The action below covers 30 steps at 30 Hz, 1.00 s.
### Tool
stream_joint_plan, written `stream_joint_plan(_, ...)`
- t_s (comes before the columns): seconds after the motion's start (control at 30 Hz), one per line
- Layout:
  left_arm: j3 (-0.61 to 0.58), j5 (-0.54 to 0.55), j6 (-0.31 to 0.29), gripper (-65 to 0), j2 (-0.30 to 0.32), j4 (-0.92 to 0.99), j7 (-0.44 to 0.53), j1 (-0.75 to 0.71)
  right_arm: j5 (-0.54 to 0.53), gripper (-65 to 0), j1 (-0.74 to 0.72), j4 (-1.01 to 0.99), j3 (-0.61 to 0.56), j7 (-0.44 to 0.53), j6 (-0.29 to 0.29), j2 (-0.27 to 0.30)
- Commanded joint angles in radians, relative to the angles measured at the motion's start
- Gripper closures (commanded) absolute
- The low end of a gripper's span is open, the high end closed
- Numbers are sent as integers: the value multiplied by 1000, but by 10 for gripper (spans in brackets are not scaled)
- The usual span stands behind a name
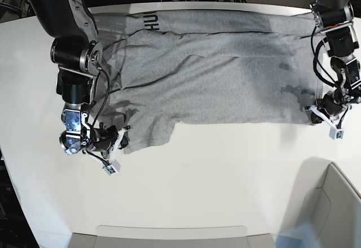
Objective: Fold the T-shirt properly
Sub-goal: 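Fold the hem up toward the shoulder edge with both grippers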
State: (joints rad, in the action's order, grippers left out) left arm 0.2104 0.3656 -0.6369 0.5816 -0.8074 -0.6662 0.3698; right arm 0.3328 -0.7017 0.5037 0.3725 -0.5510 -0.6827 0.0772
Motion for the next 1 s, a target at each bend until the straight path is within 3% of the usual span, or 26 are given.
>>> stream_joint_plan(0.0,24,10,-1,0,24,-43,7,11,-14,0,-51,16,-2,19,-15,3)
stream_joint_plan(0.3,100,8,-1,0,24,-131,-43,-15,-13,0,-71,122,-5,18,-15,-47)
stream_joint_plan(0.5,99,11,-2,0,21,-131,-51,-38,-11,0,-55,280,-7,-136,-15,-78)
stream_joint_plan(0.7,100,11,-2,0,24,-142,-51,-78,-11,0,60,524,-7,-254,-15,-90)
stream_joint_plan(0.83,100,11,-2,0,24,-240,-53,-153,-14,0,135,675,-7,-352,-15,-90)
stream_joint_plan(0.97,103,11,-1,0,22,-323,-88,-231,-14,0,221,820,-7,-386,-15,-96)
